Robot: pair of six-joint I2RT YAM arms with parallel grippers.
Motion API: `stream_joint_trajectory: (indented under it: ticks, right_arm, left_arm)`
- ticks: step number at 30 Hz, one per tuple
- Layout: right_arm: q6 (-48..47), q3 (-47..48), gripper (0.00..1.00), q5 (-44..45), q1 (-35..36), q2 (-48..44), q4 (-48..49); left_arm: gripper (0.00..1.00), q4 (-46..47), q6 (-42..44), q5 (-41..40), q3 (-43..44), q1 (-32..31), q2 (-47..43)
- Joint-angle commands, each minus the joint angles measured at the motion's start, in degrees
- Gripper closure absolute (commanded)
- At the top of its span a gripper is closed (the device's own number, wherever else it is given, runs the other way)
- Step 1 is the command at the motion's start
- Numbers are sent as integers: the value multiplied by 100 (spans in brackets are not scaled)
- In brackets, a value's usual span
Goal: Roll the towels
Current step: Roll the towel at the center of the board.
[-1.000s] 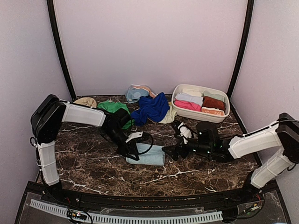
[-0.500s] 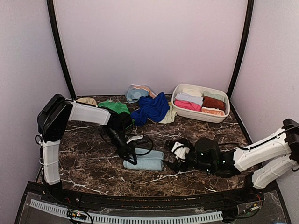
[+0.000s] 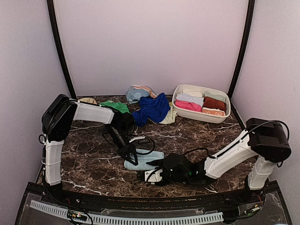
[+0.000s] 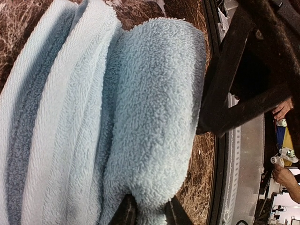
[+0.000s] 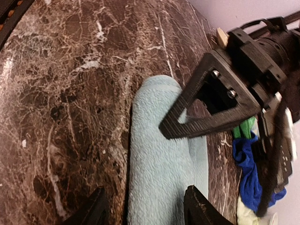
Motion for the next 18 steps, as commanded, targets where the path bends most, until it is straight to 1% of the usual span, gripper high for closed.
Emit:
stream_joint_trajectory:
  ticks: [1,3,5,7,9,11,13,14,17,18]
  right_arm:
    - [-257,375,49,-284,-231,487,256]
    - [-167,478,53,-391,-331,677,213]
    - [33,587,58,-504,-427,801,28]
    - [291,690,67,-647,-515,903,-237]
    - [637,803,74,-845,-616,999,-578]
    - [1018,882,79,-1054,-687,1071,-885]
    - [1322,877,84,-1309,-746,1074,-1085]
    - [1474,829,86,-1441,-768,1046,-1122]
    - [1968,698,91,-1800,-873,992,-1231]
    - [2102,670,91,-1948,-919,985,-1287]
  left_arm:
    - [78,-51,-58,-1094,-206,-62,533]
    - [74,-74,-39,-1072,-183,-61,527]
    - [65,-87,-2,-1034,-160,-53,501]
    - [58,-58,66,-911,-212,-8,400]
    - [47,67,109,-778,-371,57,179]
    - [40,339,131,-643,-659,189,-250]
    - [36,721,116,-575,-963,380,-654]
    - [35,880,80,-383,-1107,555,-855]
    - [34,1435,4,-32,-1560,1011,-1487]
    - [34,1631,-9,-39,-1723,1144,-1708]
